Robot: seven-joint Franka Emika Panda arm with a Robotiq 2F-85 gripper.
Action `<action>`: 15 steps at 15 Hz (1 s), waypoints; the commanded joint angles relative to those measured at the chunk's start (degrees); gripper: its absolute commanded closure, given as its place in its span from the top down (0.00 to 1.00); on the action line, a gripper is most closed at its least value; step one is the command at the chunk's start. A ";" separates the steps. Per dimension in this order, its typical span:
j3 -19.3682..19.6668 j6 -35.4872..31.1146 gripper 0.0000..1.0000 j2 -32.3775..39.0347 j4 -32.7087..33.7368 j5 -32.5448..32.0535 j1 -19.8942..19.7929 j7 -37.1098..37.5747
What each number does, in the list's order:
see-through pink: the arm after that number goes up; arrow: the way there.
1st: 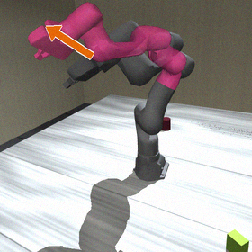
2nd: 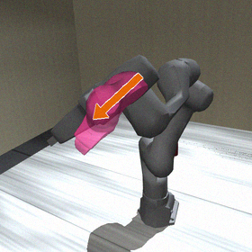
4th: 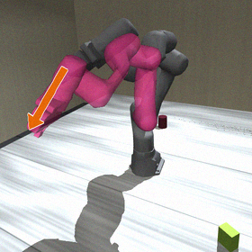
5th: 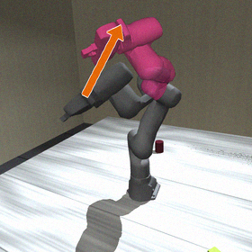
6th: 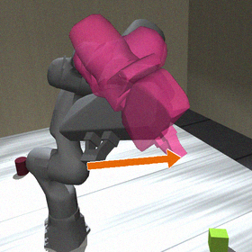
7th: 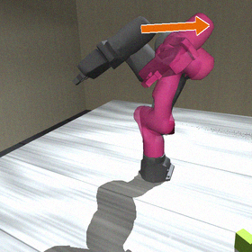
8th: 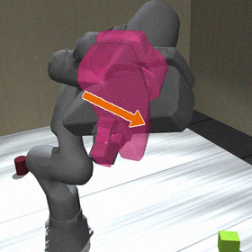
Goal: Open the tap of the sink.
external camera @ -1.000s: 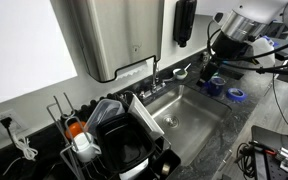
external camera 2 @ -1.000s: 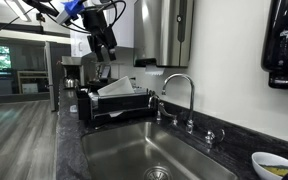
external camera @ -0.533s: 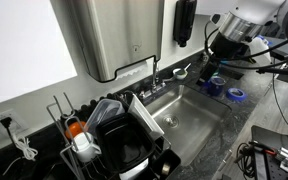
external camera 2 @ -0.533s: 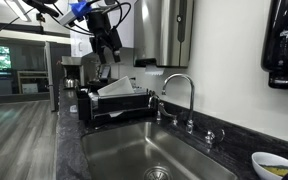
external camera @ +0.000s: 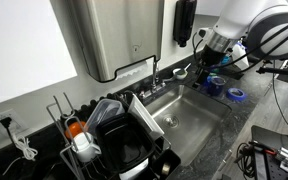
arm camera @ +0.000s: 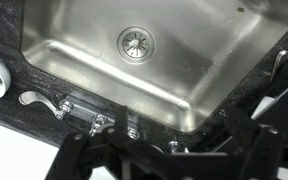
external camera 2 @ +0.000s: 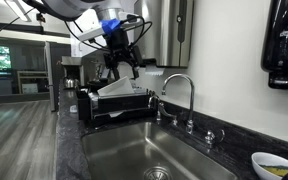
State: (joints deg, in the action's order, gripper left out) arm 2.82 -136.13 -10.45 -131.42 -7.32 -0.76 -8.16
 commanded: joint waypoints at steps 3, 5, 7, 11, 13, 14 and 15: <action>1.75 -1.13 1.00 8.03 5.11 -3.93 -1.89 -6.50; 2.14 -0.85 1.00 10.09 6.89 -5.47 -2.44 -7.39; 1.80 -0.48 1.00 8.09 5.02 -4.61 -2.13 -5.72; 1.99 -0.56 1.00 9.76 6.64 -5.50 -2.47 -5.69; 1.99 -0.56 1.00 9.76 6.74 -5.51 -2.47 -5.69; 1.99 -0.56 1.00 9.76 6.75 -5.51 -2.47 -5.69; 2.12 -1.16 1.00 10.38 6.99 -5.40 -2.59 -6.64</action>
State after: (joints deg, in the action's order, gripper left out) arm 5.28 -136.79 -0.69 -124.74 -12.87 -2.78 -13.83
